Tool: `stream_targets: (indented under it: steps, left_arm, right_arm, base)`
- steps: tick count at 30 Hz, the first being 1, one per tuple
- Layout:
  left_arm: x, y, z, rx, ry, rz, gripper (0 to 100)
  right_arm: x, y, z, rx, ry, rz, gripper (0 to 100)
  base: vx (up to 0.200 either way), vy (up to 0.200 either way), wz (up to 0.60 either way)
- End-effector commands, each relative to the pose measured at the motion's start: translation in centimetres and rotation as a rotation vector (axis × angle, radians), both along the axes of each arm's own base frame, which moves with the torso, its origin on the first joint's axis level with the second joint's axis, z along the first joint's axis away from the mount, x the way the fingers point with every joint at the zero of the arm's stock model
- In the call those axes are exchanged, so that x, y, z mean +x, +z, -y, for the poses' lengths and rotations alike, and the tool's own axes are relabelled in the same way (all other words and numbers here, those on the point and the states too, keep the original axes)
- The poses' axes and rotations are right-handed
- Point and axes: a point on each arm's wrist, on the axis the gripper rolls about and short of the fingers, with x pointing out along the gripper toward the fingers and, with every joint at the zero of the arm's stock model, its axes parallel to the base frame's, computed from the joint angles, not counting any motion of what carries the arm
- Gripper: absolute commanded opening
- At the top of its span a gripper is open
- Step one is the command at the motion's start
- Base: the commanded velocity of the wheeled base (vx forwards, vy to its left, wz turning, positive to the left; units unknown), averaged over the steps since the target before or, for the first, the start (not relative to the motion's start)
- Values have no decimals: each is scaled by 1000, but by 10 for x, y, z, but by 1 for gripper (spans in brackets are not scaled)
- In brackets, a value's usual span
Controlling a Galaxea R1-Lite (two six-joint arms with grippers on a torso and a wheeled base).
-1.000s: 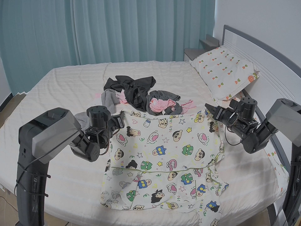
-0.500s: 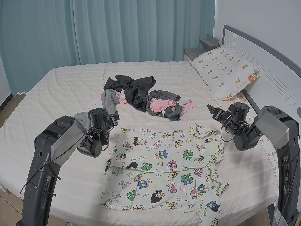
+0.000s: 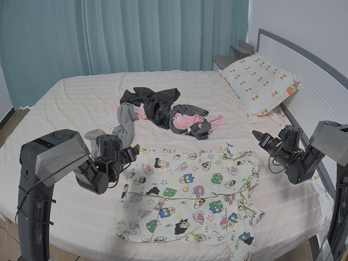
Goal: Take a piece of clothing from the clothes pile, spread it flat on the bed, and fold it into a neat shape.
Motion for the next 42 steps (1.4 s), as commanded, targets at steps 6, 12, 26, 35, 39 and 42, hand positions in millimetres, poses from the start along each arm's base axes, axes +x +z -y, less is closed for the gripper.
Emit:
stream_targets:
  steps: [6,12,26,35,39,42]
  left_arm:
    - [-158,49,38,-241,-277,-221,100]
    - [-184,33,42,-202,-321,-318,100]
    - [-193,0,47,-244,-247,-472,100]
    - [-213,-25,57,-166,-290,-571,100]
    - [-208,-37,62,-142,-272,-584,100]
    - [-203,-40,66,-131,-251,-560,100]
  right_arm:
    - [-124,35,-15,54,68,25,100]
    - [-151,31,-23,77,62,-18,100]
    - [-173,14,-30,207,33,-131,100]
    - [-172,17,-30,211,35,-117,100]
    - [-172,17,-30,212,35,-116,100]
    - [-172,17,-30,212,35,-114,100]
  base:
    - [0,0,0]
    - [0,0,0]
    - [0,0,0]
    - [0,0,0]
    - [0,0,0]
    - [0,0,0]
